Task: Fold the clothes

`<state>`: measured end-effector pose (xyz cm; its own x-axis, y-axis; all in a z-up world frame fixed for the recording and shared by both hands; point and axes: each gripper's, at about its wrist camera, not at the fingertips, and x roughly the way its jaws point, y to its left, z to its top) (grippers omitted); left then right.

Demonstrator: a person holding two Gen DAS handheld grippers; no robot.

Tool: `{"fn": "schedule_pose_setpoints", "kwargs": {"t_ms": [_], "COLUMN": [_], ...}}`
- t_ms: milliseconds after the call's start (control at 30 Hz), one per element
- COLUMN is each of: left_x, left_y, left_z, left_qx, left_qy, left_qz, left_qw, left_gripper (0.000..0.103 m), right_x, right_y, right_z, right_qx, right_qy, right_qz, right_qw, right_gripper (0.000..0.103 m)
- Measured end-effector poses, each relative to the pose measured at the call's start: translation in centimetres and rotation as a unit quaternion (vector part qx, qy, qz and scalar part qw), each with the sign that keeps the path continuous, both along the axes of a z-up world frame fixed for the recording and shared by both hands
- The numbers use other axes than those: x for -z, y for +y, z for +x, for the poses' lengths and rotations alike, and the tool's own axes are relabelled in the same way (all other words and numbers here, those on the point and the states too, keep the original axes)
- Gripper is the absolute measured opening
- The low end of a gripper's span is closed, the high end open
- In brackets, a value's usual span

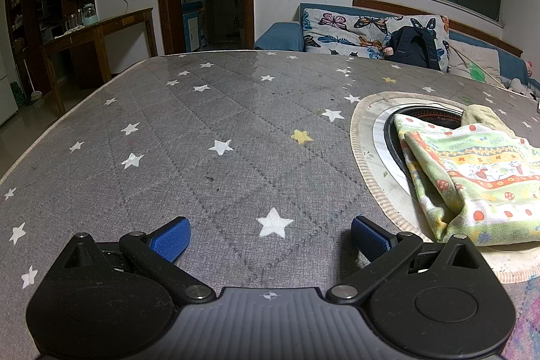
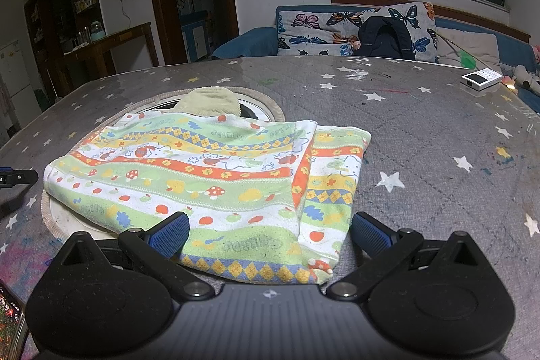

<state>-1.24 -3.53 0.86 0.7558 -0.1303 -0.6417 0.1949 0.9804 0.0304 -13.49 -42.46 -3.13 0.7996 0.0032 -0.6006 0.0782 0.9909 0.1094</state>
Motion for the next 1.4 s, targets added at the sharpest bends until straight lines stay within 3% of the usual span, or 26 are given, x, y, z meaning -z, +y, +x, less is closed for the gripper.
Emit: {"fn": "schedule_pose_setpoints", "kwargs": {"t_ms": [1400], "left_x": [0.11], "left_y": [-0.31], "left_z": [0.08], "left_qx": [0.0], "left_qy": [0.0], "left_qz": [-0.001], "left_qw": [1.0], "left_gripper": [0.103], "right_x": [0.04], "right_y": [0.09], "right_z": [0.05], "right_qx": [0.0], "right_qy": [0.0], "right_qz": [0.0], "right_qw": [1.0], "right_gripper": [0.103]}}
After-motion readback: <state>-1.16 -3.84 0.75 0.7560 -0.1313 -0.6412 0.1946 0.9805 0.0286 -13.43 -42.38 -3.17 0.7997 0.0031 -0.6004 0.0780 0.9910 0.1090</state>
